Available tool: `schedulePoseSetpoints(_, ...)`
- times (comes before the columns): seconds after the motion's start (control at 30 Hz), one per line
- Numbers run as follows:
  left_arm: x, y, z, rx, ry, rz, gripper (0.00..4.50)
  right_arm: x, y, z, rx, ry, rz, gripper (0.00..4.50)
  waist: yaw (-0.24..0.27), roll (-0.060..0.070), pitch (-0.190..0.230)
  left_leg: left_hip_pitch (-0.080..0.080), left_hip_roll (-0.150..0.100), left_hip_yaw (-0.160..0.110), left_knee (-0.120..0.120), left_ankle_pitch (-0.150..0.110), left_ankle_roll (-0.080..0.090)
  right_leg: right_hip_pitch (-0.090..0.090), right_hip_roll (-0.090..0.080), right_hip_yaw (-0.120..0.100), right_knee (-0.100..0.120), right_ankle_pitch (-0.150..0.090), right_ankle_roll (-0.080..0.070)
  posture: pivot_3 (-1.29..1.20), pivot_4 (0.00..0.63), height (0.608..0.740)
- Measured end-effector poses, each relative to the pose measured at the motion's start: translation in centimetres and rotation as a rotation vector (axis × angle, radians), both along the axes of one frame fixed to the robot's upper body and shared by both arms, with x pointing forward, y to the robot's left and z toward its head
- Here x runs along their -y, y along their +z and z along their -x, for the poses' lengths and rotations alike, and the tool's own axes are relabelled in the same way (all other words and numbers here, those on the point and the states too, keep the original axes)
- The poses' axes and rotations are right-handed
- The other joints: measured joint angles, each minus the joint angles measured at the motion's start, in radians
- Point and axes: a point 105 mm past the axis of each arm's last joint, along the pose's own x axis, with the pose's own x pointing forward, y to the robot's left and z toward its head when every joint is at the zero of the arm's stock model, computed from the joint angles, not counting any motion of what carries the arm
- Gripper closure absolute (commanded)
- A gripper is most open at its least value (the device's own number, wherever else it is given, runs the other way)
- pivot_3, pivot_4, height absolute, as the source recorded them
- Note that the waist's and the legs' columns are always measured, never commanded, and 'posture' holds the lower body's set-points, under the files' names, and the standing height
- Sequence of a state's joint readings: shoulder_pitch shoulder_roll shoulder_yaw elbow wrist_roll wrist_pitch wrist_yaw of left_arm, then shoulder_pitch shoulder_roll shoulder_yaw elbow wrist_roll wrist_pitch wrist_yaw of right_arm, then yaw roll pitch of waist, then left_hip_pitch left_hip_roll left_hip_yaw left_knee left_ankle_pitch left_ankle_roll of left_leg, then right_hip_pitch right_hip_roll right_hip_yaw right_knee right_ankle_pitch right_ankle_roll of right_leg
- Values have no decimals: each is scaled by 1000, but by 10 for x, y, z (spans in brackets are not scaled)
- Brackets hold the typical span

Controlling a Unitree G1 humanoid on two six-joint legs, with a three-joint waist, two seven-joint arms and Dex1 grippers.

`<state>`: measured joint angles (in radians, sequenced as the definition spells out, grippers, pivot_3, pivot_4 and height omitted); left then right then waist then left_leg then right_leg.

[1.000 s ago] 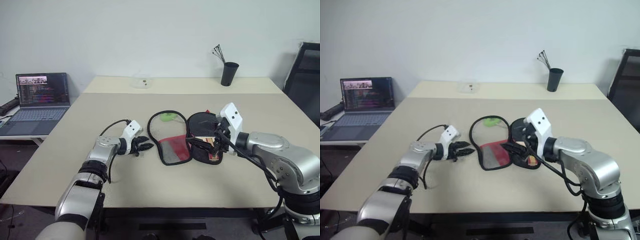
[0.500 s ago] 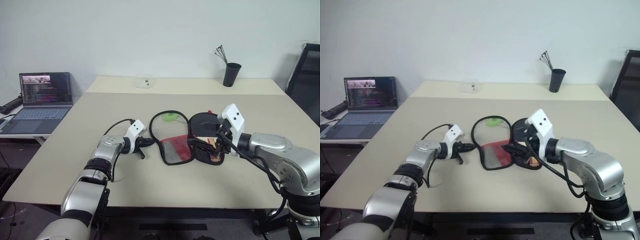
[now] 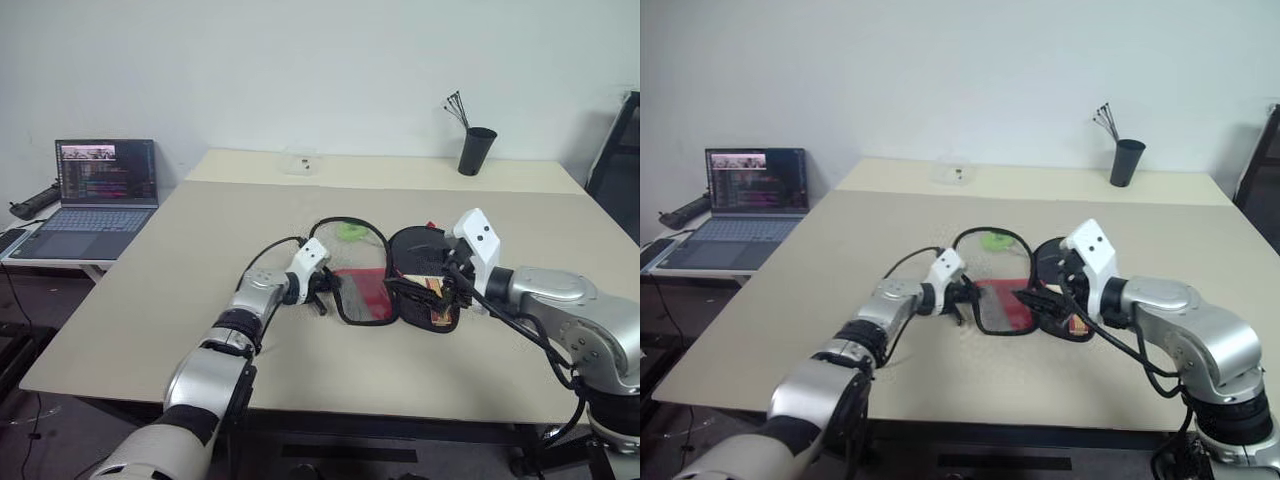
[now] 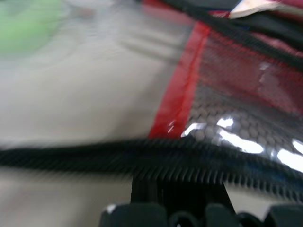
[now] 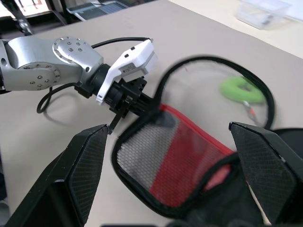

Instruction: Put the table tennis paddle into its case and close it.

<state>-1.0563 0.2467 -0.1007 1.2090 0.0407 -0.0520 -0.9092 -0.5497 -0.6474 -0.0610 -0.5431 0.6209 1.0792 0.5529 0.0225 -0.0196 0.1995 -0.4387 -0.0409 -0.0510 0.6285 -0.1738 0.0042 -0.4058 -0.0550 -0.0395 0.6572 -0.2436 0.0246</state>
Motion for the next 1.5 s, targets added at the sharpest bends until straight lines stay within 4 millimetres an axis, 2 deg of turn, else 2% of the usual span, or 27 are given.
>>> schedulePoseSetpoints(0.2,3,4,1,10,-27,6,4459,14,-3,2,-12,-35,16,0,-5,-1,1,0,1,0,0,0,0,-1,1,-1,1,0,0,0,150,740)
schedulePoseSetpoints(0.33,15,18,0,42,-70,26,4459,35,-7,4,-28,-86,52,0,-2,-2,1,0,0,1,1,0,0,0,0,0,0,0,0,0,150,740)
schedulePoseSetpoints(0.47,39,45,-2,109,-133,60,4459,62,-6,5,-45,-153,74,0,2,-4,2,-1,0,1,1,0,0,0,0,-1,0,0,0,0,150,740)
schedulePoseSetpoints(0.6,69,68,2,167,-208,89,4459,75,-11,7,-74,-188,75,0,0,-4,2,-1,0,1,1,0,0,0,0,-1,0,0,0,0,150,740)
schedulePoseSetpoints(0.77,99,81,6,196,-248,109,4459,78,-16,8,-94,-208,74,0,-6,-4,3,0,1,2,1,0,0,0,1,-1,0,0,0,0,150,740)
schedulePoseSetpoints(0.9,108,80,7,193,-242,113,4459,81,-18,6,-96,-240,77,0,-8,-4,3,0,1,2,1,0,0,0,1,0,0,0,0,0,150,740)
schedulePoseSetpoints(1.0,105,78,6,185,-235,107,4459,84,-19,4,-97,-268,76,0,-9,-4,3,0,1,2,1,0,0,0,1,0,0,0,0,0,150,740)
schedulePoseSetpoints(1.13,90,81,1,210,-211,93,4459,89,-24,-2,-121,-310,48,0,-10,-4,3,0,1,2,1,0,0,0,1,0,0,0,0,0,150,740)
schedulePoseSetpoints(1.37,33,70,-6,188,-150,86,4459,99,-36,-29,-171,-414,-24,0,-22,-4,3,2,1,3,1,0,0,0,1,1,2,0,0,0,150,740)
schedulePoseSetpoints(1.5,1,76,-3,197,-117,153,4459,94,-51,-47,-206,-445,-48,0,-24,-4,3,2,1,4,1,0,0,0,1,2,3,0,0,0,150,740)
